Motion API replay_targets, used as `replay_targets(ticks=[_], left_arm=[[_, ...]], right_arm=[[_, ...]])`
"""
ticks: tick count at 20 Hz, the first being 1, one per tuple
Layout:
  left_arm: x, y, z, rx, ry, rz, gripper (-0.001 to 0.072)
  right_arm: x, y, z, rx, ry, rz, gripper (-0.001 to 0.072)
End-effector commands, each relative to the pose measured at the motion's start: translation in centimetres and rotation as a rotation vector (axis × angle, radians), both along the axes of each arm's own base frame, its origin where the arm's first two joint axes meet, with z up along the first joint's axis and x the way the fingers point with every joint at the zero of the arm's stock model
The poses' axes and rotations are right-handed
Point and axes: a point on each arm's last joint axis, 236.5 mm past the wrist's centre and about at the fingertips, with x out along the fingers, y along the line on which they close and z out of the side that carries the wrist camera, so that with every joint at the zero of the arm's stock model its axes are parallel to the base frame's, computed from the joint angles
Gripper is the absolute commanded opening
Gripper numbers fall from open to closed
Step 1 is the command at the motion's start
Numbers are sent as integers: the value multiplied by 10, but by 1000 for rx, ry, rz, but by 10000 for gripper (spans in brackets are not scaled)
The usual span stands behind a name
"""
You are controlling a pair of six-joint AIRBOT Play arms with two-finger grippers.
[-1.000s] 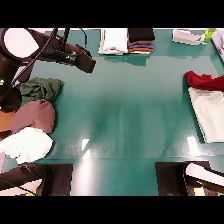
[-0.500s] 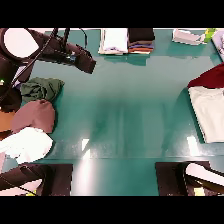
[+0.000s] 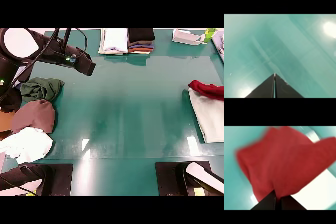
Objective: Fold the shirts.
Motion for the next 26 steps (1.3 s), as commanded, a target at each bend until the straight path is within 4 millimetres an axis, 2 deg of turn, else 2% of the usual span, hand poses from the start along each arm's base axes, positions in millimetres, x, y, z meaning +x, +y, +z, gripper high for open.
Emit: replay_targets(ticks=[1,4,6,7,8,9,11,13,14,15,17,19,22,24,26], left_arm=[[-1,1,-2,9,4,-7,22],[-2,1,-2,13,5,-10,23],[-4,2,-4,21,12,-13,23],[-4,2,-4,21,12,-13,22],[-4,2,-4,21,12,-13,23],[-4,2,-4,20,12,-13,22],[-3,1,-4,20,12,-13,23],[-3,1,-4,20,12,-13,23],[-3,1,-4,19,12,-13,23],[-3,1,-4,19,12,-13,23],[-3,1,-3,18,9,-12,23],[5,-2,6,-11,-35,-3,23],[12,-5,15,-38,-78,5,23],[14,-6,17,-44,-86,6,23],[14,-6,18,-47,-90,7,23]], right_arm=[[-60,2,-65,21,147,-88,19],[-88,11,-110,64,187,-130,20],[-101,14,-129,75,215,-121,22],[-103,14,-135,77,218,-123,110],[-104,12,-139,80,219,-128,394],[-103,9,-138,81,220,-131,580],[-86,6,-119,76,171,-115,596],[-47,15,-80,63,46,-47,594],[-22,30,-60,74,-32,11,594],[7,56,-38,102,-118,94,594],[50,123,-9,158,-228,290,594],[76,192,0,171,-262,492,594],[88,296,-10,216,-237,774,593],[86,349,-25,249,-192,912,568],[82,394,-42,274,-150,1020,406]])
